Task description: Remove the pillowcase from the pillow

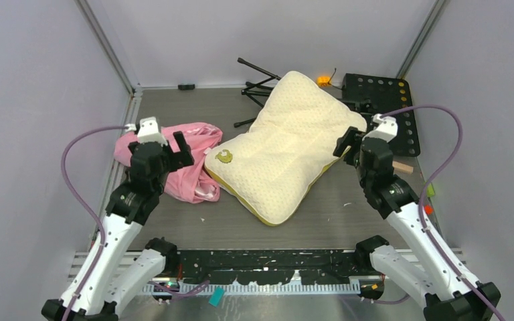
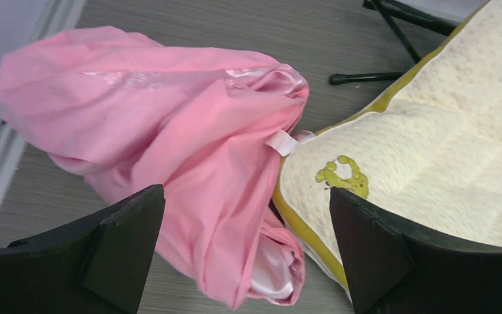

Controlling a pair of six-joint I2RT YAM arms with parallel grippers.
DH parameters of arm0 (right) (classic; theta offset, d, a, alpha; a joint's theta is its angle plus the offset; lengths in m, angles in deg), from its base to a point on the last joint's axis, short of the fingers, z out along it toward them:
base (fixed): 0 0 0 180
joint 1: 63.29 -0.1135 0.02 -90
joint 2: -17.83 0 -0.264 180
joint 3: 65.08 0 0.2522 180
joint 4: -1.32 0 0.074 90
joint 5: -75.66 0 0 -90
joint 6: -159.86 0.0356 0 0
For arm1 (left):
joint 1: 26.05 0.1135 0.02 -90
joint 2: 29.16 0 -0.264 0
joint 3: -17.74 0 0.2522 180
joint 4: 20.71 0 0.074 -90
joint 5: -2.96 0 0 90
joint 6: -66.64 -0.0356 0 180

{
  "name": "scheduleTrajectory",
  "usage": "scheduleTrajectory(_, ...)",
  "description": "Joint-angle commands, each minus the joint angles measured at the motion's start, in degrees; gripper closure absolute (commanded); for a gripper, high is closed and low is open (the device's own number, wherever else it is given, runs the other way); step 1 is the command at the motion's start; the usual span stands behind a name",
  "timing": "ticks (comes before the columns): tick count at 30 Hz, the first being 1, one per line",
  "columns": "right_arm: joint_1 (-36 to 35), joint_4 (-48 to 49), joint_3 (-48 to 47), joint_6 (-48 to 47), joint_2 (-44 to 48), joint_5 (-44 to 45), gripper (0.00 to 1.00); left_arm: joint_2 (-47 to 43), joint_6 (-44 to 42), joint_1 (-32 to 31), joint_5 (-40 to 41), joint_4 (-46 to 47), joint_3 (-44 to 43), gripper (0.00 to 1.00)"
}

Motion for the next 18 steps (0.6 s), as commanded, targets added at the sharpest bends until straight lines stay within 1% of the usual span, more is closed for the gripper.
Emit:
scheduleTrajectory(1,0.02,10.36,3.69,0.41,-2.61,-1.64,0.25,-3.84,4.99,0.12,-6.73,15.81,9.87,0.0)
scheduleTrajectory(3,0.04,12.19,4.63,0.01,-5.24,0.34,0.24,-3.32,4.76,0.12,-5.19,19.3,13.3,0.0)
scheduleTrajectory(6,0.25,17.23,6.19,-2.75,-8.17,2.12,0.23,-0.99,0.47,0.12,-1.36,25.41,17.36,0.0)
scheduleTrajectory(9,0.83,20.01,5.68,-4.96,-10.65,1.71,0.22,1.2,-4.83,0.12,0.9,29.52,19.08,0.0)
scheduleTrajectory(11,1.96,22.29,5.92,-5.85,-13.02,2.42,0.22,2.96,-7.75,0.2,4.05,32.73,20.01,0.0)
scheduleTrajectory(13,4.69,24.13,6.82,-3.51,-15.4,3.5,0.23,5.45,-11.58,0.57,7.86,36.71,20.98,0.0)
scheduleTrajectory(15,9.22,26.38,8.09,0.76,-16.9,2.88,0.24,8.72,-13.06,2.83,9.93,39.37,21.38,0.0)
scheduleTrajectory(16,10.71,28.0,9.06,1.02,-17.69,2.07,0.25,10.29,-12.69,4.78,8.58,40.46,21.68,0.0)
scheduleTrajectory(18,11.72,31.19,9.89,-2.36,-19.47,2.47,0.25,13.54,-10.31,10.42,3.62,42.89,22.64,0.0)
